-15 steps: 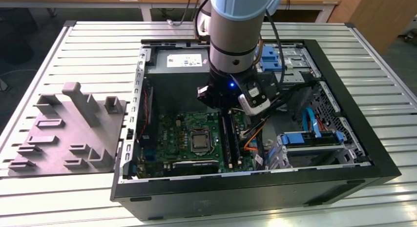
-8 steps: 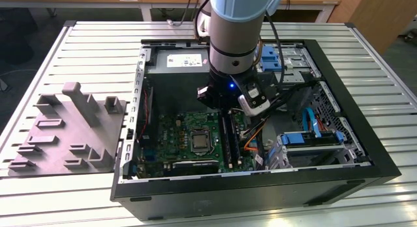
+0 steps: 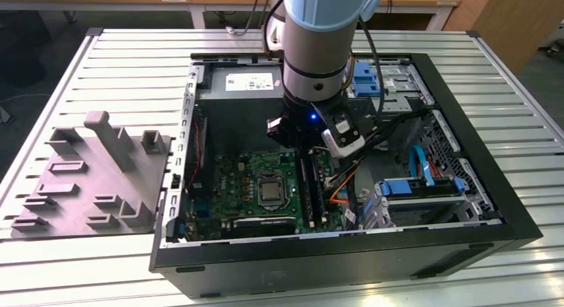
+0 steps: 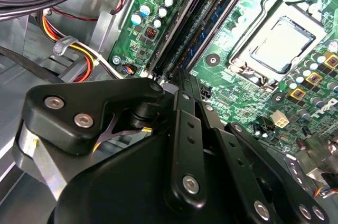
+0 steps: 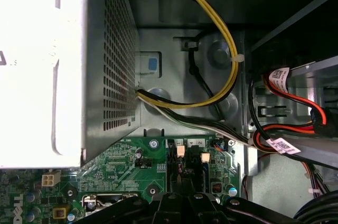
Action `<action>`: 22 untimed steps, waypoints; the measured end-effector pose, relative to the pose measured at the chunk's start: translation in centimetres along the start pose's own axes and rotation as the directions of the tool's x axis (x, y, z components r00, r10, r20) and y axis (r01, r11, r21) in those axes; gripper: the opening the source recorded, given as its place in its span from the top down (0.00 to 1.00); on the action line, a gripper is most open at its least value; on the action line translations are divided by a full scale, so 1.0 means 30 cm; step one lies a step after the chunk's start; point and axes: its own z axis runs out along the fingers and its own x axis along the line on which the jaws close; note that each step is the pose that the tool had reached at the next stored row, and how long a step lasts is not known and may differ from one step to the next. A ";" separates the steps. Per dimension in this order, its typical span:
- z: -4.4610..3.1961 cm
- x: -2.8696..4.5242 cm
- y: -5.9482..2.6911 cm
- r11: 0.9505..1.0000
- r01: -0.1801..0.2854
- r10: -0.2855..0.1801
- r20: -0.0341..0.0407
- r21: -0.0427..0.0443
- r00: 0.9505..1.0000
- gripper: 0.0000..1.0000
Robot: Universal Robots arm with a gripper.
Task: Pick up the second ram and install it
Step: 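Press down the second ram until it locks into place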
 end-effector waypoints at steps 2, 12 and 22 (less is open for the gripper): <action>0.005 0.000 0.000 1.000 0.000 0.000 0.000 0.000 1.000 0.90; 0.009 0.000 -0.001 1.000 0.000 0.000 0.000 0.000 1.000 0.90; 0.014 0.000 -0.001 1.000 0.000 0.000 0.000 0.000 1.000 0.90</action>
